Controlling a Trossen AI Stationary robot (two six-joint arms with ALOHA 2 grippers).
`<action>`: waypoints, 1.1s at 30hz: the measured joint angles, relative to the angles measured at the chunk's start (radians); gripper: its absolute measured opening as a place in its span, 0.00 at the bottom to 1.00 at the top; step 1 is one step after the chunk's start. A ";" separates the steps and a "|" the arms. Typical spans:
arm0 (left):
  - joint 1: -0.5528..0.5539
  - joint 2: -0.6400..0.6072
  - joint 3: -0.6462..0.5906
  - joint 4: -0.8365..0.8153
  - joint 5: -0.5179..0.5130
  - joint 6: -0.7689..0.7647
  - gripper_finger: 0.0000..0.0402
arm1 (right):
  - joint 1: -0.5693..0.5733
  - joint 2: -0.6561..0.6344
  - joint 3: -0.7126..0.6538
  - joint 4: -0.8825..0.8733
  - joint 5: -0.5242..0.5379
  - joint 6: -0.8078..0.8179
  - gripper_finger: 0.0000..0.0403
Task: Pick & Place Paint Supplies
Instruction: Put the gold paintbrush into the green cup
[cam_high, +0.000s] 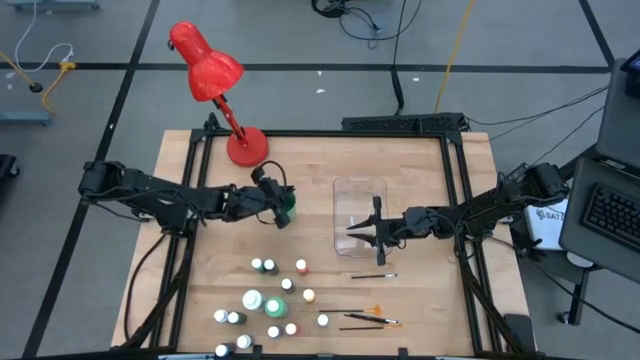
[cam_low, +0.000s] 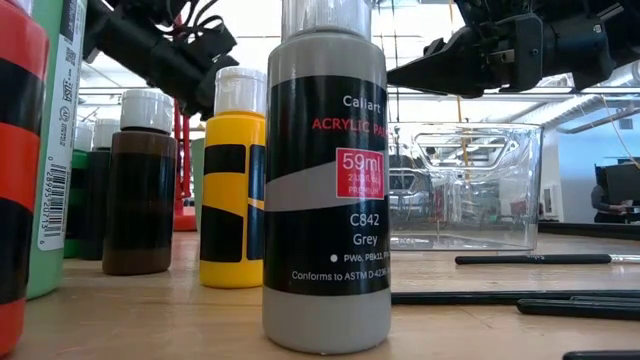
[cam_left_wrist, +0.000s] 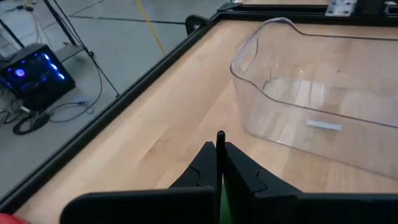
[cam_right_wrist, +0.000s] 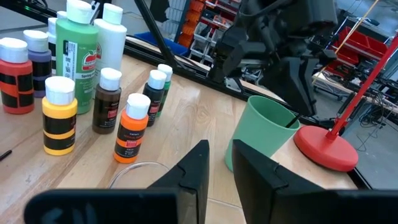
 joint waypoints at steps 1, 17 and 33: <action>0.004 0.000 -0.003 -0.002 0.014 -0.001 0.01 | 0.000 0.000 0.000 0.000 0.000 0.000 0.16; 0.026 -0.001 -0.004 0.018 0.097 0.010 0.20 | 0.000 0.000 0.000 0.000 0.000 0.000 0.16; -0.099 -0.331 0.041 -0.172 0.193 0.086 0.37 | 0.000 0.000 0.000 -0.020 0.000 0.000 0.16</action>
